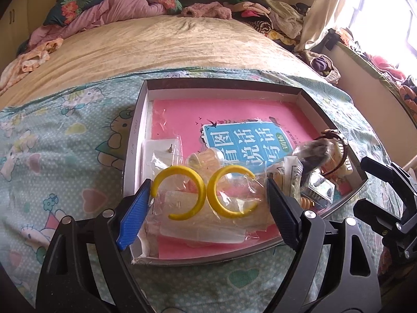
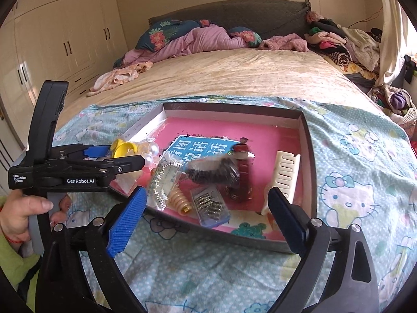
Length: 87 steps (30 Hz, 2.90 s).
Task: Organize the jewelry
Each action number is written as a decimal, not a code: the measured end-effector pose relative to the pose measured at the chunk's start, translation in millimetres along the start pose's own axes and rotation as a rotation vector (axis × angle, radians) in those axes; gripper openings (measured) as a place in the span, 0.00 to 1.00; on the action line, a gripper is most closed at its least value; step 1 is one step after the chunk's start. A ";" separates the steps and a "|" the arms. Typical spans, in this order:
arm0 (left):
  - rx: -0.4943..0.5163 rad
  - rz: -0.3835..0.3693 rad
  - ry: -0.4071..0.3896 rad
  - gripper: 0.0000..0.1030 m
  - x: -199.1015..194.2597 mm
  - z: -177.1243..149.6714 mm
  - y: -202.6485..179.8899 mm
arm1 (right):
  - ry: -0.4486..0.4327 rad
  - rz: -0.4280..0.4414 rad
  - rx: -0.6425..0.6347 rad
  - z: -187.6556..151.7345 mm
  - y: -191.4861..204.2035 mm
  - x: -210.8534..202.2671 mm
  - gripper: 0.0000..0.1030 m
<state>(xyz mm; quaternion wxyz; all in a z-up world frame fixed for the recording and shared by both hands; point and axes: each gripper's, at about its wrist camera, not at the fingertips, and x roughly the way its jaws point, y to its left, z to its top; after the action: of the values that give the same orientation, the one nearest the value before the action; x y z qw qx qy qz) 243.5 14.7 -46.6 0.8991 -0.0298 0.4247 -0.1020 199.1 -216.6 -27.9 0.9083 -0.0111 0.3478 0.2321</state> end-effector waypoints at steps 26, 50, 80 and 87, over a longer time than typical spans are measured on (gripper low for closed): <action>0.012 0.052 -0.151 0.91 -88.9 -4.5 -21.6 | -0.087 -0.023 -0.047 -0.8 22.6 -74.1 0.95; -0.023 0.069 -0.239 0.91 -143.4 -86.7 -38.0 | -0.117 -0.069 0.040 -57.5 39.3 -106.3 0.96; -0.043 0.059 -0.202 0.91 -140.8 -107.6 -37.1 | -0.033 -0.048 0.050 -82.0 53.8 -97.7 0.96; -0.045 0.044 -0.197 0.91 -141.2 -108.7 -36.9 | -0.032 -0.045 0.049 -81.0 53.1 -98.6 0.96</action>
<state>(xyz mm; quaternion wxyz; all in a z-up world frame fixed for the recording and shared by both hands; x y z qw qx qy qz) 66.8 11.8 -3.7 0.9375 -0.0503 0.3372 -0.0695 61.4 -224.8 -19.0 0.9188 0.0073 0.3383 0.2031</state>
